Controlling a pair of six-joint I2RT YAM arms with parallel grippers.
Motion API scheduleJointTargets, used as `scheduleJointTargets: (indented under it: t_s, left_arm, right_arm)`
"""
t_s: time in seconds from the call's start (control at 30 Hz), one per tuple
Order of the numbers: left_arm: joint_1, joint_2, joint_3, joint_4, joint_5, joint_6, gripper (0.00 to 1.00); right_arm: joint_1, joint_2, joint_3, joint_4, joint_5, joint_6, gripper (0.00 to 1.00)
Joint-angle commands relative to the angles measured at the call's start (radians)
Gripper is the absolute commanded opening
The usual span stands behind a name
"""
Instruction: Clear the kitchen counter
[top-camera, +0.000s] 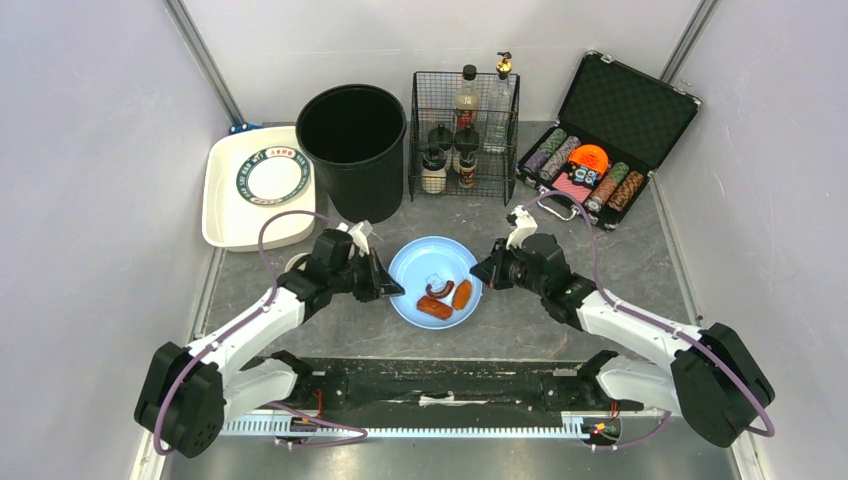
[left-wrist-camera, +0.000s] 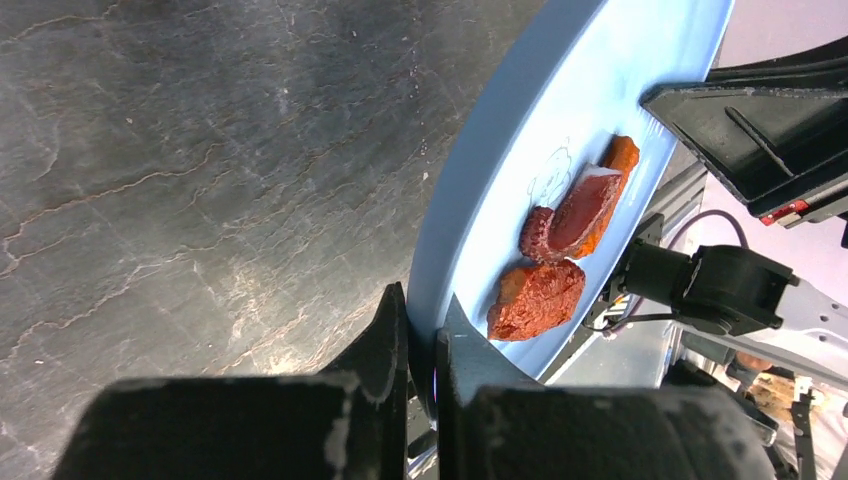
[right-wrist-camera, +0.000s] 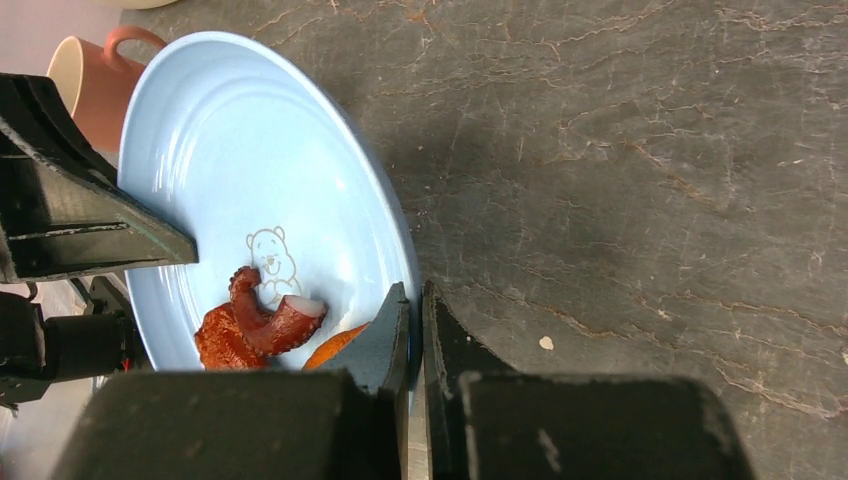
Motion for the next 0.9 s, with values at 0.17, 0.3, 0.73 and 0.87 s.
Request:
scheduleJointTargets:
  t_s: [0.17, 0.3, 0.73, 0.87]
  left_arm:
    - [-0.016, 0.019, 0.037, 0.182, 0.092, -0.109, 0.02]
    - [-0.017, 0.027, 0.057, 0.183, 0.1, -0.132, 0.02]
    - [-0.019, 0.004, 0.122, 0.108, 0.097, -0.129, 0.02]
    - [-0.025, 0.006, 0.143, 0.094, 0.094, -0.128, 0.02]
  right_arm:
    - [-0.034, -0.053, -0.008, 0.015, -0.058, -0.016, 0.0]
    - [-0.055, -0.078, -0.017, -0.009, -0.055, -0.021, 0.18]
    - [-0.092, -0.352, 0.042, -0.278, 0.133, -0.085, 0.81]
    - [-0.093, -0.485, 0.087, -0.369, 0.228, -0.093, 0.86]
